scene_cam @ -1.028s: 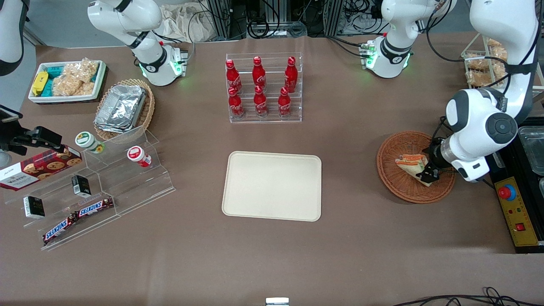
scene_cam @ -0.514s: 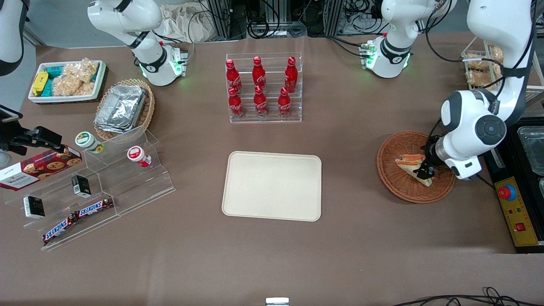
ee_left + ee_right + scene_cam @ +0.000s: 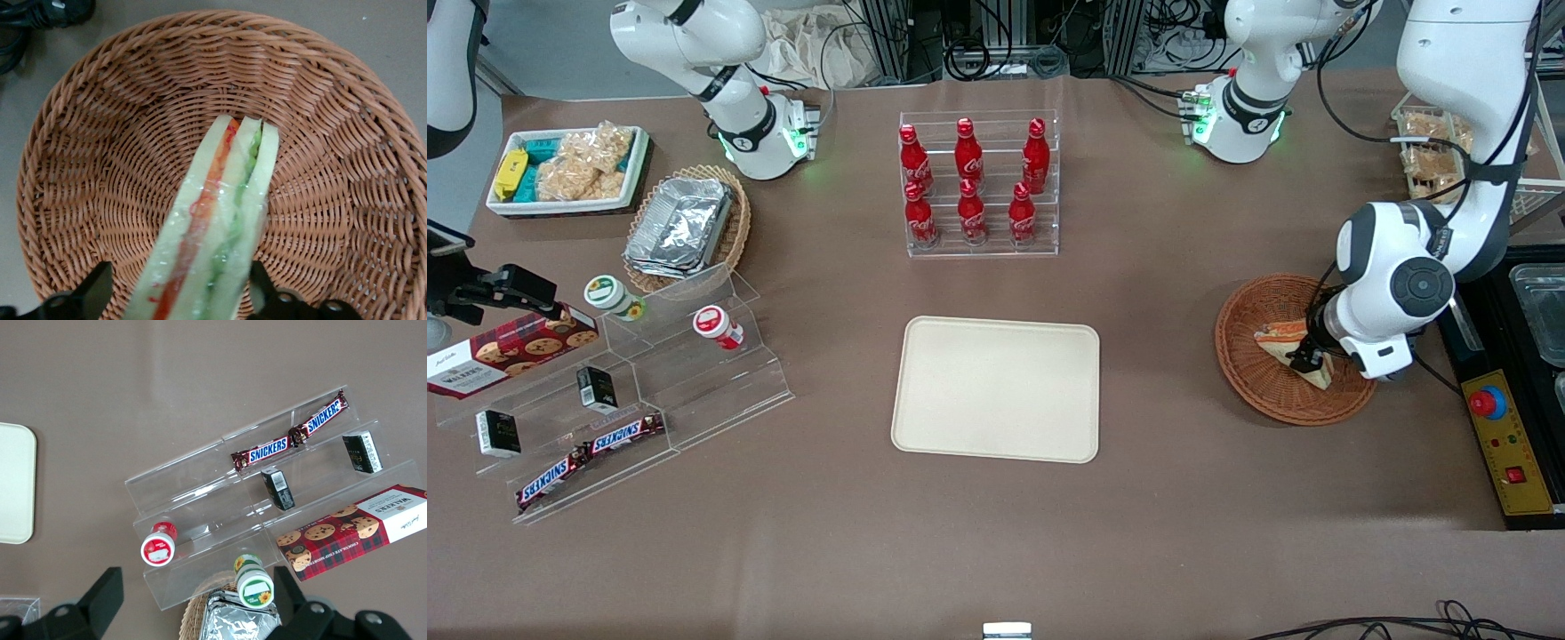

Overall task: Place sandwich from basket to tray
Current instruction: 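Lower the left gripper onto the sandwich and close on it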

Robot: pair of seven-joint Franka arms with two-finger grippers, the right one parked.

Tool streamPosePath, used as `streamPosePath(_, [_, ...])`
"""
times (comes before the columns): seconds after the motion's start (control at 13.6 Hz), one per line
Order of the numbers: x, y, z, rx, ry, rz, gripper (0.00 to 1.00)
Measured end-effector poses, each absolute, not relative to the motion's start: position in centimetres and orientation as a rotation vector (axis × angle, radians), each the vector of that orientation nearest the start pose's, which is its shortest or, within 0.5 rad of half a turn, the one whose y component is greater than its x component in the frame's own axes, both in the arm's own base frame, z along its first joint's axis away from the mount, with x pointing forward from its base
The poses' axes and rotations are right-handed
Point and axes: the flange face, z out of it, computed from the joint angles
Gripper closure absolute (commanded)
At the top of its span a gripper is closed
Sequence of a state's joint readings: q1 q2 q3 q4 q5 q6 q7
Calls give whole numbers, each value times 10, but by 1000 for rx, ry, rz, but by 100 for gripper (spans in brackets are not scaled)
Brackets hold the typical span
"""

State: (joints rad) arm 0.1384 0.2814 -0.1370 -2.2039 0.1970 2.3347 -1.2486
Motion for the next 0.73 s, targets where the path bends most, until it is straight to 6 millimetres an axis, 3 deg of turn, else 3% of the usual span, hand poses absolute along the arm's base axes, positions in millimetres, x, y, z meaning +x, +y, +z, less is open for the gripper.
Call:
streamPosePath(0.15, [539,-2,240,-2548,-1559,83,100])
streamPosePath(0.44, [545,-4,247,-2552,-1574,55,100])
streamPosePath(0.73, [567,0,288,-2513,-1582,60,100])
